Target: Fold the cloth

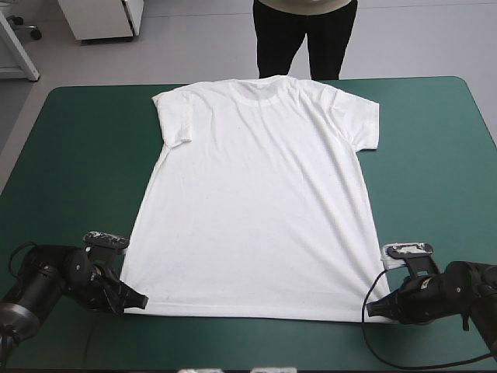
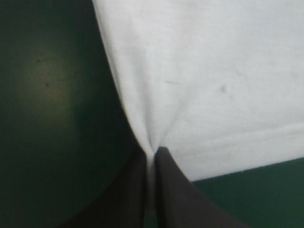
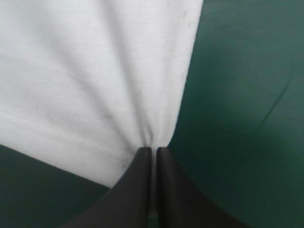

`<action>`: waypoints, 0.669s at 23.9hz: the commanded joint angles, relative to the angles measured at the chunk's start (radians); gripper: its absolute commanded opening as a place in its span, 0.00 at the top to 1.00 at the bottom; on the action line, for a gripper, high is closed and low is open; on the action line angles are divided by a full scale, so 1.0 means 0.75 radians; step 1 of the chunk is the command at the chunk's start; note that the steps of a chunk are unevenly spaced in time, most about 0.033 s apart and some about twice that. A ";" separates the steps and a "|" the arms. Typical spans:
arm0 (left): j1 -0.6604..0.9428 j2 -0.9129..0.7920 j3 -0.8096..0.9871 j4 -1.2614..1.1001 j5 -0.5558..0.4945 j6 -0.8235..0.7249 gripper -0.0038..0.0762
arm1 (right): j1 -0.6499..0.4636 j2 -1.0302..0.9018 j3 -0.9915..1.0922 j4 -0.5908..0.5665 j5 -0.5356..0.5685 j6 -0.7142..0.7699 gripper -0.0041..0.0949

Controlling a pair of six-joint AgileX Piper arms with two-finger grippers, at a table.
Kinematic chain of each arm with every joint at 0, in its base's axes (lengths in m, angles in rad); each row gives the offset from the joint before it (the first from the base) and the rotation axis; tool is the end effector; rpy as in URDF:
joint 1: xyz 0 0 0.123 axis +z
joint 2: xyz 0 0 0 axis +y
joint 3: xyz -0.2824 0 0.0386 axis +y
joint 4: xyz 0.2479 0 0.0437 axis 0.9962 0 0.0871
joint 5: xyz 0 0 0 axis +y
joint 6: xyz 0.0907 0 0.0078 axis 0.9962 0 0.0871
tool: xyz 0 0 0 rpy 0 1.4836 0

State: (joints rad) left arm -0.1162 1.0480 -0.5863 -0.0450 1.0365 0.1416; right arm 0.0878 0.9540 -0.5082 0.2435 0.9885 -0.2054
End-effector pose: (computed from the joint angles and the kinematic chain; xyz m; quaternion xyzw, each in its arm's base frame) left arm 0.1468 -0.0207 0.2258 0.1183 0.9896 -0.0192 0.0800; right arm 0.1294 0.0298 0.2215 -0.0896 0.9839 0.1016 0.1170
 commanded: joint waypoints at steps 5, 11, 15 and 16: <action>-0.001 -0.023 -0.025 -0.013 0.021 0.024 0.96 | -0.011 -0.008 -0.029 -0.001 -0.030 -0.007 0.98; -0.001 -0.023 -0.025 -0.022 0.011 0.048 0.92 | -0.011 -0.008 -0.036 0.001 -0.012 -0.002 0.97; -0.001 -0.023 -0.025 -0.025 0.006 0.051 0.59 | -0.011 -0.008 -0.061 0.002 0.006 -0.004 0.77; -0.001 -0.023 -0.030 -0.025 -0.019 0.042 0.50 | -0.011 -0.008 -0.096 0.002 0.020 -0.004 0.69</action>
State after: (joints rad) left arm -0.1162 1.0468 -0.5845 -0.0532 1.0435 0.1816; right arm 0.0878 0.9540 -0.5241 0.2415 0.9957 -0.2047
